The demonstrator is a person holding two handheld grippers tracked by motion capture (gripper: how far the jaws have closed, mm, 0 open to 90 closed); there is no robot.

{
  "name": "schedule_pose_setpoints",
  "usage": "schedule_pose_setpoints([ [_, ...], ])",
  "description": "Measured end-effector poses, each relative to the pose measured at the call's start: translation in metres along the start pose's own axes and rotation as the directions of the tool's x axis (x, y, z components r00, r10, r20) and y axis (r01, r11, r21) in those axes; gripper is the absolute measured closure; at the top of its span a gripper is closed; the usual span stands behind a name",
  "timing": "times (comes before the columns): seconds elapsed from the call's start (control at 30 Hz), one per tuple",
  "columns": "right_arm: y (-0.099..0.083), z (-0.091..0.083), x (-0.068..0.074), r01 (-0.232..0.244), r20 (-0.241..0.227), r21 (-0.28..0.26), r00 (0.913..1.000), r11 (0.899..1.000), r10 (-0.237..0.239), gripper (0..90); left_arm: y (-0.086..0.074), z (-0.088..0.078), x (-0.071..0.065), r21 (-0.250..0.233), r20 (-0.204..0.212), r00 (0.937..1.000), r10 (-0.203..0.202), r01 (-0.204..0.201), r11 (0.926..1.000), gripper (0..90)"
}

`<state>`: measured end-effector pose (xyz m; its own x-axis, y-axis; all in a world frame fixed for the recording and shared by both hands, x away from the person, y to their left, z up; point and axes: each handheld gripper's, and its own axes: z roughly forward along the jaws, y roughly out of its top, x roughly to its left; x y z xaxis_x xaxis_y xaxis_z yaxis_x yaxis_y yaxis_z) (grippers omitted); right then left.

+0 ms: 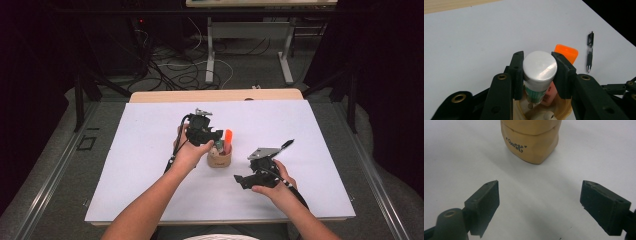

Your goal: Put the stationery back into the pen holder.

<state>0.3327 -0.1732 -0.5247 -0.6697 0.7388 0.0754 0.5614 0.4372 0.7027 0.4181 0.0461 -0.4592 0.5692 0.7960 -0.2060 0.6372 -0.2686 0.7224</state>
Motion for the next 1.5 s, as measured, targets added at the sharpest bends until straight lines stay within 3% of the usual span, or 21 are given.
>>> schedule_pose_setpoints([
  [0.03,0.000,0.001,0.000,0.000,0.005,-0.020,1.0000,1.000,0.000,15.6,-0.001,0.001,-0.001,0.005,-0.004,1.0000,-0.004,0.004,1.0000,64.9],
  [0.3,0.000,0.000,-0.002,0.002,0.008,-0.008,1.0000,1.000,-0.002,15.6,-0.003,0.006,0.000,0.018,-0.005,1.0000,0.004,-0.004,0.9998,64.6],
  [0.47,-0.001,0.001,-0.002,0.002,0.015,-0.021,0.9999,1.000,-0.002,15.7,-0.004,0.003,-0.001,-0.018,0.031,0.9995,0.002,-0.002,0.9998,58.1],
  [0.77,0.000,0.000,-0.003,0.007,0.026,-0.027,0.9996,1.000,-0.006,15.9,-0.004,-0.005,-0.001,-0.057,0.026,0.9993,0.026,-0.025,0.9981,51.7],
  [1.2,0.000,-0.001,-0.005,0.016,0.035,-0.030,0.9993,0.999,-0.015,16.1,-0.006,-0.023,0.008,-0.102,0.027,0.9993,0.026,-0.023,0.9945,45.3],
  [1.33,0.000,-0.002,-0.007,0.014,0.029,-0.030,0.9995,0.999,-0.013,16.2,-0.010,-0.033,0.014,-0.133,0.016,0.9987,0.049,-0.046,0.9900,42.9],
  [1.4,0.000,-0.003,-0.008,0.010,0.039,-0.047,0.9992,0.999,-0.008,16.2,-0.012,-0.038,0.017,-0.145,0.023,0.9989,0.041,-0.037,0.9887,42.6],
  [1.43,0.001,-0.004,-0.010,0.016,0.037,-0.026,0.9992,1.000,-0.015,16.2,-0.013,-0.040,0.020,-0.151,0.030,0.9989,0.037,-0.032,0.9881,41.8],
  [1.5,0.000,-0.004,-0.012,0.012,0.043,-0.052,0.9990,0.999,-0.009,16.4,-0.017,-0.045,0.023,-0.158,0.048,0.9986,0.023,-0.015,0.9874,40.2],
])
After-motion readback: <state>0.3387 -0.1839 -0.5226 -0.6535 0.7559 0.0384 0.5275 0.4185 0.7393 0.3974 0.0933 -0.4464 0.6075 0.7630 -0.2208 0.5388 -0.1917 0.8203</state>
